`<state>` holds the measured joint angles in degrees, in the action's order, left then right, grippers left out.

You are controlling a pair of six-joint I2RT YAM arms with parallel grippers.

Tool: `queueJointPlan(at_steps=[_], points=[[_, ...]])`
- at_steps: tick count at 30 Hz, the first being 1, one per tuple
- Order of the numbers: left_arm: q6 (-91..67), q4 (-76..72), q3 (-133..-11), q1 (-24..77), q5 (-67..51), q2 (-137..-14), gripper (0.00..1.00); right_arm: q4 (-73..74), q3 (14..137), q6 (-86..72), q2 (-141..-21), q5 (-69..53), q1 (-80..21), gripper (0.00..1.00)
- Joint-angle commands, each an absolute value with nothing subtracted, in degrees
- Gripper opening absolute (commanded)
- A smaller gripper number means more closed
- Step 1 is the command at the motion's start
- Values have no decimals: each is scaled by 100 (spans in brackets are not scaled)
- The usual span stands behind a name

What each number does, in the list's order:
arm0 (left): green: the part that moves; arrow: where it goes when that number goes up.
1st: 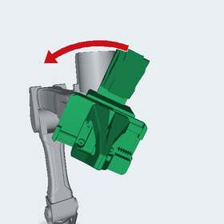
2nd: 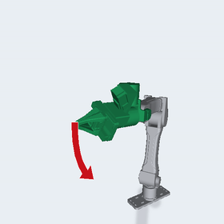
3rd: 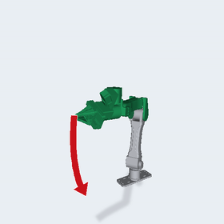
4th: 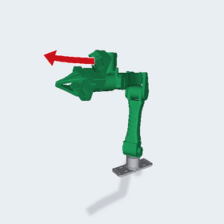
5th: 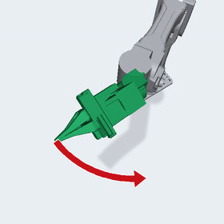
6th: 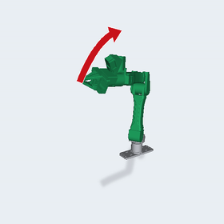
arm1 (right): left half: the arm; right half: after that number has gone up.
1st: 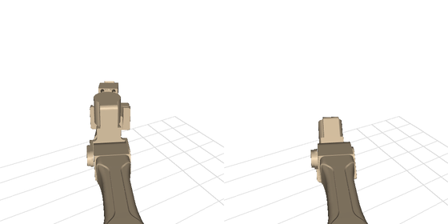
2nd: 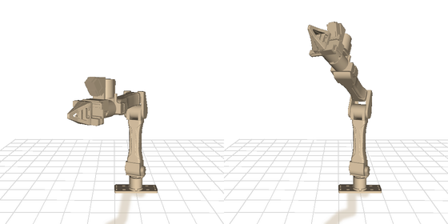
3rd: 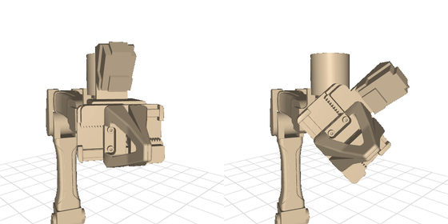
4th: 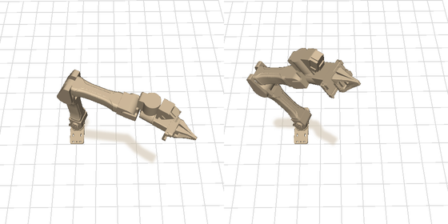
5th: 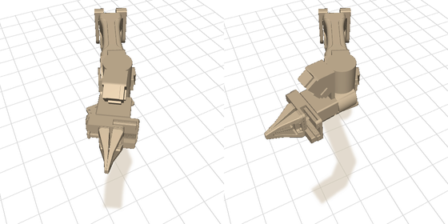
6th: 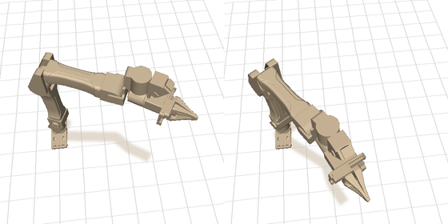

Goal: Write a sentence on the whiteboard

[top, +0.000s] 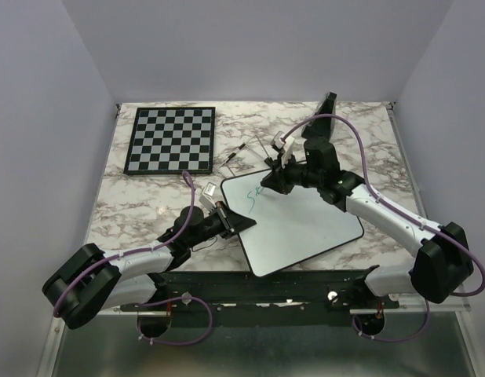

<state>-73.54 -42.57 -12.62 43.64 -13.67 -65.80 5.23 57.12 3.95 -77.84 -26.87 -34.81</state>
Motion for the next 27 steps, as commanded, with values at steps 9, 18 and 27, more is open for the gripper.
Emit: queueJointPlan(at_steps=[9, 18, 27], points=[[-6759, -4368, -1292, 4412, -1257, -6600, 0, 1169, 5335, 712, -7480, -2954, -3480, 0], [-6741, -4315, -1310, 4412, -1257, -6565, 0, 1037, 5502, 598, -7357, -2443, -3428, 1], [-6750, -4315, -1310, 4412, -1257, -6557, 0, 932, 5520, 527, -7559, -2129, -3375, 1]])
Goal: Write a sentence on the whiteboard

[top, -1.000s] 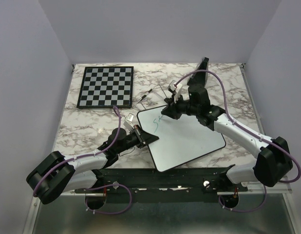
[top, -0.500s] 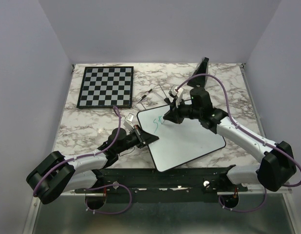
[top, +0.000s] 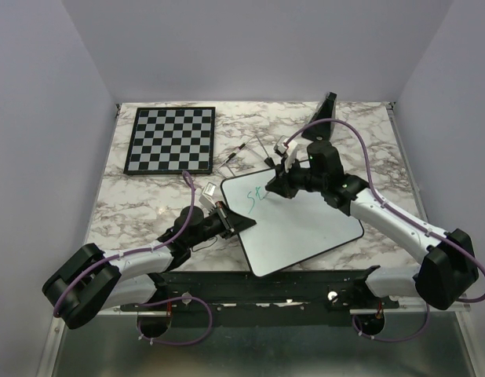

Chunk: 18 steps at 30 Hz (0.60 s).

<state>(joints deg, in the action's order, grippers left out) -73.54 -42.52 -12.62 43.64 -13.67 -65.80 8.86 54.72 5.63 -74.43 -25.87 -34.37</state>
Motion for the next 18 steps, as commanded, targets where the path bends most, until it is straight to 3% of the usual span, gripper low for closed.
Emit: queueJointPlan(at_steps=[1, 10, 18], points=[[-6750, -4315, -1301, 4412, -1257, -6548, 0, 932, 5520, 536, -7559, -2049, -3358, 1], [-6768, -4412, -1310, 4412, -1283, -6644, 0, 844, 5634, 519, -7681, -1845, -3270, 1], [-6768, -4421, -1310, 4412, -1283, -6653, 0, 554, 5687, 440, -7752, -2513, -3278, 1]])
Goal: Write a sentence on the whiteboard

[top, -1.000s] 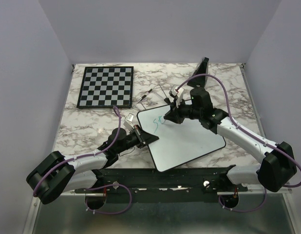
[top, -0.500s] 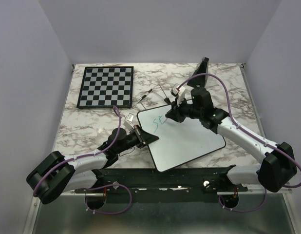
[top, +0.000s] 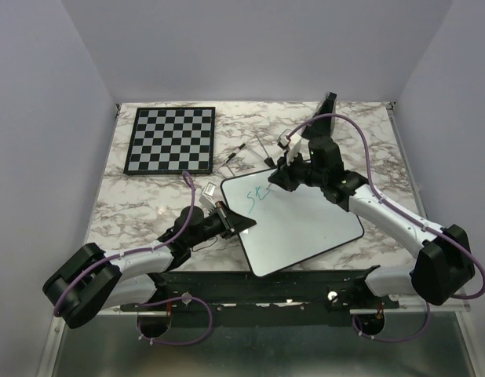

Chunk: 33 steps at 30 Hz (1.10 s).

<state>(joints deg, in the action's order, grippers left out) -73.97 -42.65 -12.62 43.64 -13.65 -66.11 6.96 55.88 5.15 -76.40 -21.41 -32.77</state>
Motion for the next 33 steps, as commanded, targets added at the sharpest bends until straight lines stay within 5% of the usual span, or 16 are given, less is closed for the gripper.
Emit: queueJointPlan(at_steps=[1, 33], points=[[-6768, -4421, -1310, 4412, -1283, -6653, 0, 554, 5678, 439, -7743, -2575, -3278, 1], [-6759, -4386, -1274, 4421, -1274, -6565, 0, 949, 5555, 633, -7470, -2215, -2944, 1]])
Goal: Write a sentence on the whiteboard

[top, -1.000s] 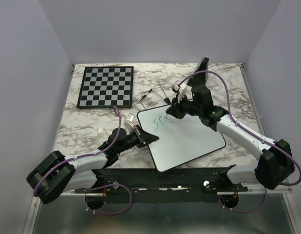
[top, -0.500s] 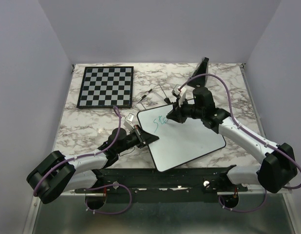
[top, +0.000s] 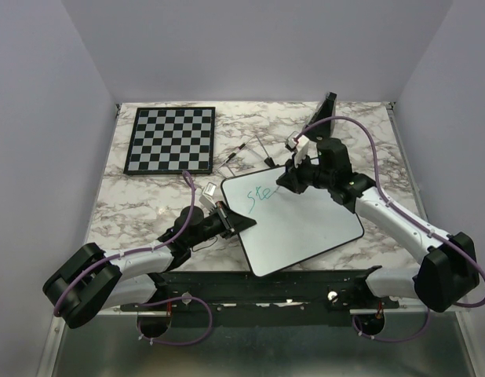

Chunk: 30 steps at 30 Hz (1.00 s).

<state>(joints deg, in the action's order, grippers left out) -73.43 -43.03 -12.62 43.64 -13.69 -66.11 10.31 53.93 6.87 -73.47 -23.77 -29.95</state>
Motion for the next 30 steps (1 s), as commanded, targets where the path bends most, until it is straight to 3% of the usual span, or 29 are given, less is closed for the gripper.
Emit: queueJointPlan(at_steps=[1, 16, 30], points=[[-6759, -4386, -1274, 4421, -1274, -6565, 0, 923, 5563, 642, -7497, -2180, -2944, 0], [-6741, -4377, -1292, 4412, -1292, -6566, 0, 668, 5529, 624, -7603, -2443, -2909, 0], [-6732, -4403, -1266, 4412, -1257, -6600, 0, 1687, 5098, 1055, -7032, -3155, -2909, 1]])
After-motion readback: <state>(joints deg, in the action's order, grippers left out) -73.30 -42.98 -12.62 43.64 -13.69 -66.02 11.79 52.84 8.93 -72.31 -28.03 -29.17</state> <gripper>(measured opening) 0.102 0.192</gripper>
